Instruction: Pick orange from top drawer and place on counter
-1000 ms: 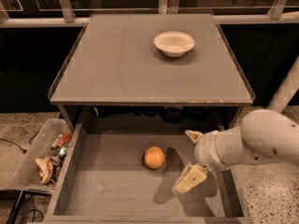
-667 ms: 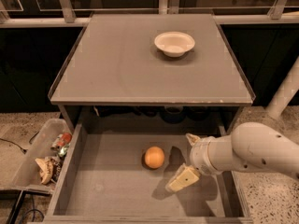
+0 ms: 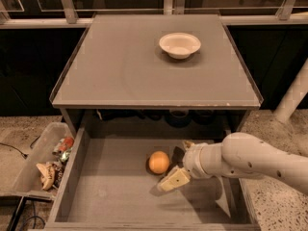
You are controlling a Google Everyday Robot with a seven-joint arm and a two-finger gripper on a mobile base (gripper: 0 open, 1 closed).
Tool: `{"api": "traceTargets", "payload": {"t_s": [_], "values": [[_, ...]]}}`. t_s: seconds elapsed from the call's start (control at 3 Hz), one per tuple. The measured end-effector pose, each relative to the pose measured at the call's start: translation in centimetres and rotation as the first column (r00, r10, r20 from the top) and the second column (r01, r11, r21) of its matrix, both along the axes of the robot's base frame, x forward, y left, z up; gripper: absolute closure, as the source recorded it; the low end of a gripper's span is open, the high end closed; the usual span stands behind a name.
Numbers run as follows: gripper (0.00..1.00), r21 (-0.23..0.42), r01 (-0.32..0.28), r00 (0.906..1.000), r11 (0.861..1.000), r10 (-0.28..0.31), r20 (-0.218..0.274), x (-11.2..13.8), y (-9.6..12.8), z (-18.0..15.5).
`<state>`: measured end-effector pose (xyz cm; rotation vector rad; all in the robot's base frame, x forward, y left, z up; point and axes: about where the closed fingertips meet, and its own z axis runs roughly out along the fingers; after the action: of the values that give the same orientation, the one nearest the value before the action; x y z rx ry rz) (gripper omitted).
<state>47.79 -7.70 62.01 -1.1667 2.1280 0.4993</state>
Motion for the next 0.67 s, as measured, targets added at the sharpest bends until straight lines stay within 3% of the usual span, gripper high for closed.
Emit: {"api": "traceTargets", "payload": {"t_s": [0.33,0.67], "values": [[0.0,0.085,-0.025,0.9997,0.996,0.025,-0.004,0.96,3.88,-0.34],[0.0,0.086,-0.025,0.9997,0.996,0.026,-0.004,0.95,3.91,-0.33]]}}
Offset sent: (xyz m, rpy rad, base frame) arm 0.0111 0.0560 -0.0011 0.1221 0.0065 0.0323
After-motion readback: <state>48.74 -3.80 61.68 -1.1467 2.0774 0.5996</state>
